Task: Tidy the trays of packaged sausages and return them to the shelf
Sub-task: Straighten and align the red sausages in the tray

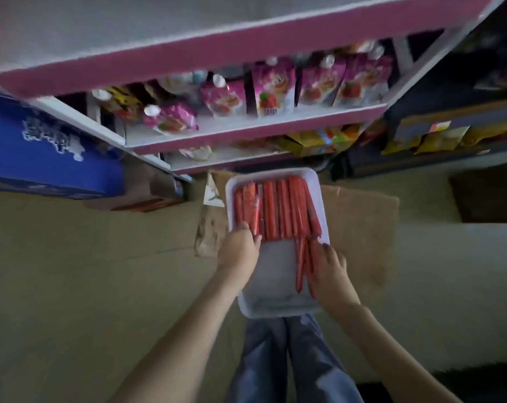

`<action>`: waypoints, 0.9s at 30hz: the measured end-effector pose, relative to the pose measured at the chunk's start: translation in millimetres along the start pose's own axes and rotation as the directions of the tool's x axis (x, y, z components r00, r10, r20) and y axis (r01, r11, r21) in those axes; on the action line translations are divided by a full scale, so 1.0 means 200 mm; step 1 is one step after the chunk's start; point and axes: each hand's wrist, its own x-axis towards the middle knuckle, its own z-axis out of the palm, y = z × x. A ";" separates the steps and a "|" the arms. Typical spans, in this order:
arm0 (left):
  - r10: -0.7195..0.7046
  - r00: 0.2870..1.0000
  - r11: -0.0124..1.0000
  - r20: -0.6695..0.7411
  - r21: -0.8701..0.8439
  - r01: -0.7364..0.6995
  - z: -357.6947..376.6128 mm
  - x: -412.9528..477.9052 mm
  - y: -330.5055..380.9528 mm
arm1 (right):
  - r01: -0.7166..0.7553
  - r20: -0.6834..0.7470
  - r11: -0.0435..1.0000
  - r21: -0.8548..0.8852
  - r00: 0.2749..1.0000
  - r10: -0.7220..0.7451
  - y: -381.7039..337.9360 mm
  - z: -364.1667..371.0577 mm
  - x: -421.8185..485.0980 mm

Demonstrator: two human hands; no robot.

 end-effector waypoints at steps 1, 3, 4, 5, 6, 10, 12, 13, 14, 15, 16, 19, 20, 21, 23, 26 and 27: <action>0.009 1.000 1.000 -0.025 0.026 -0.008 0.05 0.04 0.00 | 0.019 -0.017 0.996 -0.081 1.000 -0.021 0.02 0.09 0.03; 0.004 0.998 0.999 -0.055 0.048 -0.001 0.12 0.10 0.03 | 0.010 -0.068 0.969 -0.247 0.997 -0.028 0.02 0.21 0.03; 0.007 0.997 0.999 -0.071 0.040 -0.004 0.15 0.13 0.04 | 0.021 -0.127 0.938 -0.346 0.990 -0.069 0.02 0.26 0.04; 0.029 0.995 0.999 -0.099 0.021 -0.027 0.18 0.15 0.04 | 0.029 -0.158 0.900 -0.434 0.982 -0.108 0.04 0.31 0.04; 0.076 0.988 0.997 -0.135 0.013 -0.074 0.21 0.17 0.04 | 0.051 -0.148 0.877 -0.478 0.980 -0.137 0.06 0.33 0.04; 0.404 0.888 0.911 -0.219 0.185 -0.369 0.35 0.21 -0.01 | 0.296 0.219 0.677 -0.674 0.955 -0.199 0.13 0.33 0.09; 0.506 0.858 0.843 -0.085 0.257 -0.472 0.41 0.18 -0.05 | 0.327 0.285 0.589 -0.740 0.944 -0.166 0.15 0.33 0.10; 0.521 0.853 0.823 -0.021 0.279 -0.496 0.43 0.17 -0.07 | 0.343 0.296 0.584 -0.735 0.938 -0.179 0.16 0.32 0.12; 0.513 0.858 0.818 0.023 0.290 -0.497 0.45 0.15 -0.10 | 0.374 0.323 0.543 -0.752 0.927 -0.191 0.15 0.32 0.13; 0.496 0.867 0.817 0.055 0.308 -0.487 0.46 0.13 -0.13 | 0.405 0.345 0.484 -0.776 0.914 -0.212 0.15 0.32 0.14; 0.479 0.874 0.813 0.076 0.337 -0.475 0.46 0.11 -0.16 | 0.426 0.359 0.441 -0.790 0.905 -0.229 0.15 0.33 0.15; 0.513 0.859 0.786 0.009 0.398 -0.473 0.47 0.07 -0.18 | 0.348 0.276 0.513 -0.785 0.937 -0.214 0.13 0.28 0.14; 0.522 0.853 0.786 -0.024 0.402 -0.470 0.47 0.06 -0.18 | 0.330 0.250 0.547 -0.769 0.943 -0.218 0.13 0.28 0.15; 0.522 0.852 0.789 -0.047 0.407 -0.461 0.47 0.05 -0.18 | 0.318 0.205 0.597 -0.736 0.946 -0.251 0.13 0.27 0.15; 0.498 0.863 0.818 -0.090 0.378 -0.433 0.46 0.03 -0.18 | 0.288 0.053 0.681 -0.673 0.937 -0.344 0.14 0.27 0.14; 0.375 0.905 0.912 -0.200 0.257 -0.321 0.43 -0.03 -0.20 | 0.255 -0.194 0.819 -0.514 0.896 -0.400 0.18 0.22 0.11; 0.305 0.928 0.942 -0.214 0.211 -0.261 0.43 -0.05 -0.21 | 0.264 -0.231 0.859 -0.438 0.891 -0.392 0.21 0.21 0.09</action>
